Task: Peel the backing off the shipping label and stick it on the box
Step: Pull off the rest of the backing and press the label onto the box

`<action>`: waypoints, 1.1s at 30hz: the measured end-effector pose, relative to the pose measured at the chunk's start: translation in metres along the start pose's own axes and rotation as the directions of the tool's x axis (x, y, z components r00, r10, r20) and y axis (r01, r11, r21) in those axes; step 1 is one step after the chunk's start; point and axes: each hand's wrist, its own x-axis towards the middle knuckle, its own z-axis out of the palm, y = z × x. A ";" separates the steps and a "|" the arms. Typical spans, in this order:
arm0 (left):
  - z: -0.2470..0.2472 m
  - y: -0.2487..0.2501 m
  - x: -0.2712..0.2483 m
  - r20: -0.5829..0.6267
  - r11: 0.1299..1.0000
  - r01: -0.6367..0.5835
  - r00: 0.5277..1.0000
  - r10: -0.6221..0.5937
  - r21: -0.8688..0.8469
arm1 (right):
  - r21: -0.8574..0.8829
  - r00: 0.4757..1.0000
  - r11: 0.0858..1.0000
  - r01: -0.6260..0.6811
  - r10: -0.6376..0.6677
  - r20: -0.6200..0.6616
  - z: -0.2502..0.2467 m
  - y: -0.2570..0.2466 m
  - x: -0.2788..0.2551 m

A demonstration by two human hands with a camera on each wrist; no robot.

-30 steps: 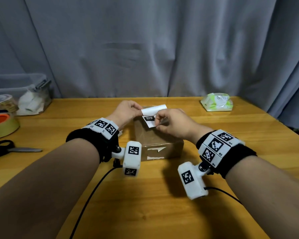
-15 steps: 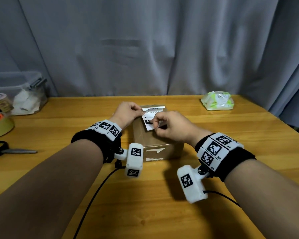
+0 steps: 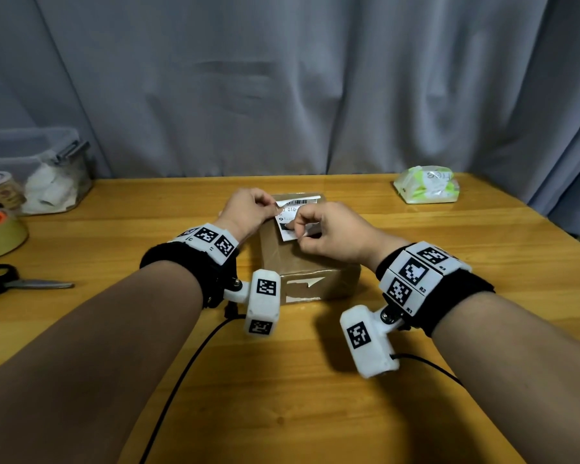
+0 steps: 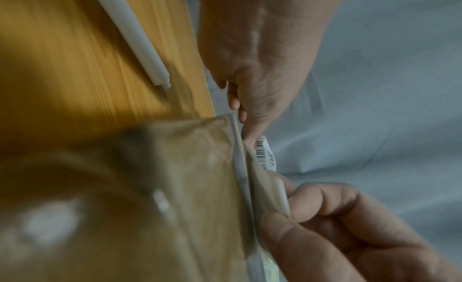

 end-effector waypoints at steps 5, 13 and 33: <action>0.002 -0.003 0.002 -0.036 0.999 0.033 0.999 -0.032 0.018 | -0.006 1.000 1.000 -0.003 0.003 0.004 0.002 0.000 0.000; 0.005 -0.005 0.001 -0.042 0.999 0.022 0.999 -0.020 0.049 | -0.018 1.000 1.000 -0.018 0.018 0.016 0.002 -0.003 0.000; 0.002 0.010 -0.027 0.076 0.930 0.124 0.984 -0.159 0.347 | 0.188 0.986 0.968 -0.164 0.156 0.057 -0.018 0.005 -0.009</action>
